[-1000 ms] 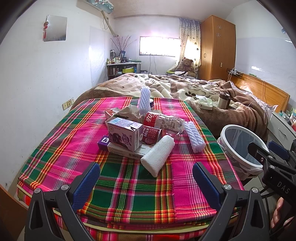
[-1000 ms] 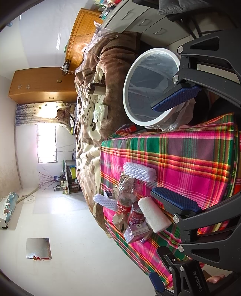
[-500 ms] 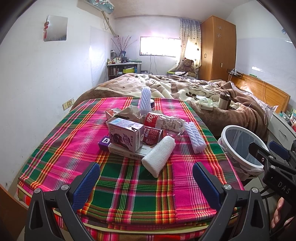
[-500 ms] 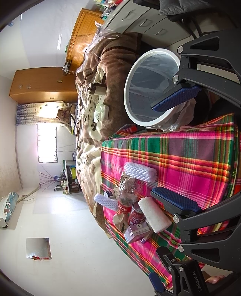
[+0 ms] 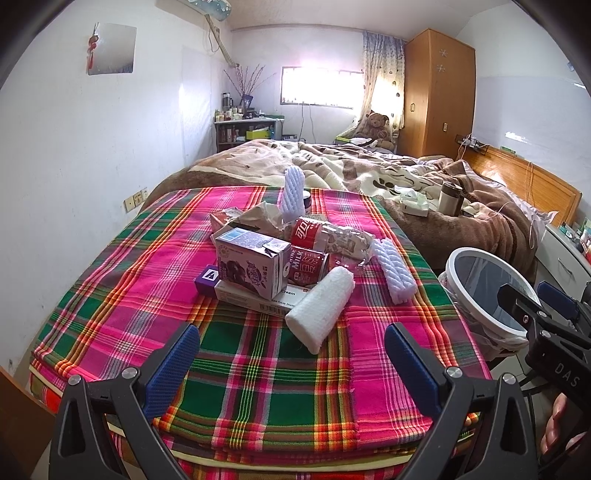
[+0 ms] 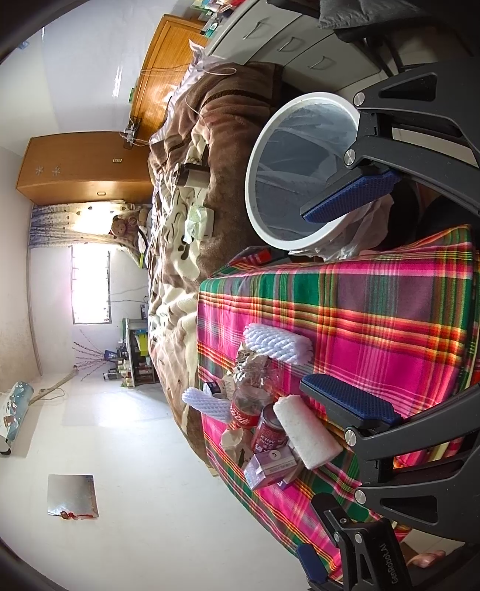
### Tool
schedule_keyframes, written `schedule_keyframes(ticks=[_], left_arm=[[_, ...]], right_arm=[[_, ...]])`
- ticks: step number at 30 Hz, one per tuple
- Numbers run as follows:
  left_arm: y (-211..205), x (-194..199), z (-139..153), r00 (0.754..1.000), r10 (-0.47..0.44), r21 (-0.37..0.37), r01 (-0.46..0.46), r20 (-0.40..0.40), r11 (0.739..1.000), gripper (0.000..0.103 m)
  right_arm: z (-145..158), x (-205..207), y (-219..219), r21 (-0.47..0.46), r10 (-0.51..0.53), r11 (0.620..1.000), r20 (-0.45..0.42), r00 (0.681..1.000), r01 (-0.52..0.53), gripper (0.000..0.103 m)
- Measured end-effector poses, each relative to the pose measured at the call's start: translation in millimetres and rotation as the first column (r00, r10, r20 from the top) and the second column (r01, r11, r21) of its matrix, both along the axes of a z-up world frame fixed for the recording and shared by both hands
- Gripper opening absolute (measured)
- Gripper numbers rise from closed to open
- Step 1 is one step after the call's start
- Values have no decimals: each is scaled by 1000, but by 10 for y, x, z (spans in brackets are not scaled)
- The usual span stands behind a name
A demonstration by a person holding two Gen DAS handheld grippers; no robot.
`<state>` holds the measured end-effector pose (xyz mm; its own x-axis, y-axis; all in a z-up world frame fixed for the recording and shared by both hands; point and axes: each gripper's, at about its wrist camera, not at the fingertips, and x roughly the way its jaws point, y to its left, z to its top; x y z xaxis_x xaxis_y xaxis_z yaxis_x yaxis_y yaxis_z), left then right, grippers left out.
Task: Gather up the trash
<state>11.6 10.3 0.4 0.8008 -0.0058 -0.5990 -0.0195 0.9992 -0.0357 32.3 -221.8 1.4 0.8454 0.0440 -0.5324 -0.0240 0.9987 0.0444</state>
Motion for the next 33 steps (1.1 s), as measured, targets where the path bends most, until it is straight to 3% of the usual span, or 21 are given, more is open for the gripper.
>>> schedule_keyframes(ticks=[6,13,23,26,33], left_arm=[[87,176,-146,995,-79,-85,74,-55,994,102],[33,451,-350,987,-102,-17,101,-124,995,94],[-104,762,-437,976,-181,14,184,-122,983,86],[-121,871,-487,973,-181,20,185,-141,982,85],[-156,1031,-596,968,-175,65,189,-181,980,76]], right_arm=[[-82,182,38,-2,14,1000,-11,1000,-14,85],[-193,528,62,-3,32,999,-43,999,-32,85],[-349,890,186,52,101,994,-121,987,-96,85],[-381,965,207,58,116,992,-140,983,-109,76],[-466,1106,301,68,140,989,-201,969,-129,70]])
